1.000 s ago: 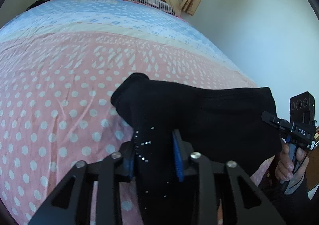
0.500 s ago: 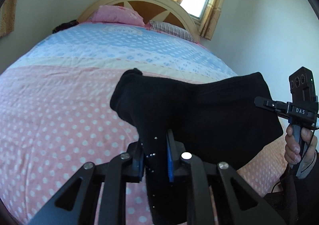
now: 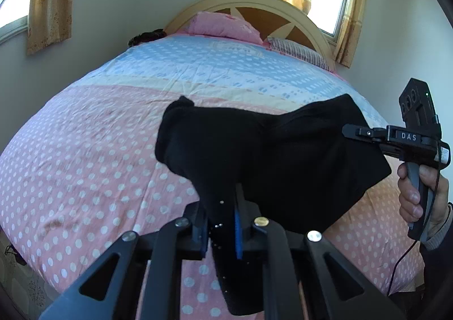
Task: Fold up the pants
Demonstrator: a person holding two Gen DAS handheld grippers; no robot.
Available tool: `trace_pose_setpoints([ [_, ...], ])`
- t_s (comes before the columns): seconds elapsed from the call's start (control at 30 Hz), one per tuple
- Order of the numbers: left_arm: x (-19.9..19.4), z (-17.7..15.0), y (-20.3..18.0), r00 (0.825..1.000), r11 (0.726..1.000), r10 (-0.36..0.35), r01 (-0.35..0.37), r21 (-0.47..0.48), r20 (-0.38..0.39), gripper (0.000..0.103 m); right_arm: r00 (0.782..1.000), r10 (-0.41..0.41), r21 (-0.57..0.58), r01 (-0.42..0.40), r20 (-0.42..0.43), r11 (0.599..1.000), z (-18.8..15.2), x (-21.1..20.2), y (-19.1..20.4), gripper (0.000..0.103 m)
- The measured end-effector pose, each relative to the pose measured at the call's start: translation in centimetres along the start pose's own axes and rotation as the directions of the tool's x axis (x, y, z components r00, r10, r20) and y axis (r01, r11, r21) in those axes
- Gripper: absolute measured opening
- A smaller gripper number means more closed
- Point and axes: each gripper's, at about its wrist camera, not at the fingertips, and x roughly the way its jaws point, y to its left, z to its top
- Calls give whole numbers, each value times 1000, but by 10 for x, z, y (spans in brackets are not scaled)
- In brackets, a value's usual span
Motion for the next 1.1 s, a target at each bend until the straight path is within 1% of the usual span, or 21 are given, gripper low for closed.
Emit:
trace_pose_setpoints([
  [0.1, 7, -10, 8, 999, 1000, 25, -25, 2, -26, 13, 1000, 5, 19, -4, -24, 1000, 3, 23, -5, 28],
  [0.13, 16, -7, 5, 999, 999, 36, -36, 7, -33, 14, 999, 4, 28, -3, -33, 1000, 4, 31, -9, 28],
  [0.23, 26, -14, 5, 997, 998, 61, -60, 19, -54, 19, 998, 0, 60, 4, -59, 998, 2, 45, -20, 28],
  [0.27, 27, -15, 4, 996, 997, 74, -73, 24, -50, 25, 998, -5, 64, 9, -64, 998, 0, 47, -23, 28],
  [0.33, 30, -16, 3, 995, 996, 87, -85, 34, -49, 31, 997, -5, 75, 10, -71, 997, -2, 49, -29, 28],
  [0.4, 31, -16, 1, 993, 993, 110, -108, 46, -46, 43, 997, -3, 84, 9, -78, 996, -4, 50, -34, 28],
  [0.43, 31, -17, -1, 992, 992, 119, -117, 49, -43, 45, 997, -1, 88, 8, -82, 996, -4, 51, -36, 29],
  [0.5, 33, -19, 4, 991, 991, 126, -124, 45, -44, 53, 996, 2, 102, 7, -87, 995, -6, 51, -40, 30],
  [0.53, 33, -21, 5, 990, 991, 134, -132, 36, -42, 60, 996, 4, 111, 6, -90, 994, -7, 52, -43, 32],
  [0.6, 33, -27, 9, 988, 989, 148, -147, 14, -37, 76, 995, -22, 112, 33, -99, 993, -9, 54, -47, 36],
  [0.63, 32, -30, 10, 989, 989, 146, -147, -2, -37, 77, 994, -44, 103, 55, -105, 993, -10, 56, -47, 38],
  [0.7, 28, -36, 11, 991, 991, 133, -134, -26, -28, 78, 993, -55, 102, 66, -106, 993, -13, 58, -49, 40],
  [0.73, 27, -38, 11, 991, 990, 136, -136, -22, -22, 79, 993, -54, 107, 65, -104, 992, -14, 59, -51, 42],
  [0.8, 25, -42, 9, 986, 986, 166, -166, -8, -5, 89, 993, -47, 130, 61, -105, 990, -17, 60, -56, 44],
  [0.83, 24, -43, 10, 984, 984, 176, -176, -7, -4, 90, 994, -33, 142, 48, -101, 989, -18, 60, -59, 45],
  [0.9, 21, -43, 11, 985, 985, 170, -170, -25, -18, 91, 995, -26, 150, 41, -100, 988, -16, 60, -61, 47],
  [0.97, 14, -42, 10, 983, 983, 182, -183, -23, -31, 91, 995, -67, 133, 77, -78, 988, -16, 50, -57, 52],
  [1.07, -2, -42, 1, 975, 975, 222, -222, 13, -18, 91, 986, -167, 94, 168, -24, 981, -17, 22, -49, 54],
  [1.1, -7, -43, -1, 975, 974, 224, -224, 19, -10, 91, 980, -197, 87, 197, -9, 977, -19, 9, -46, 54],
])
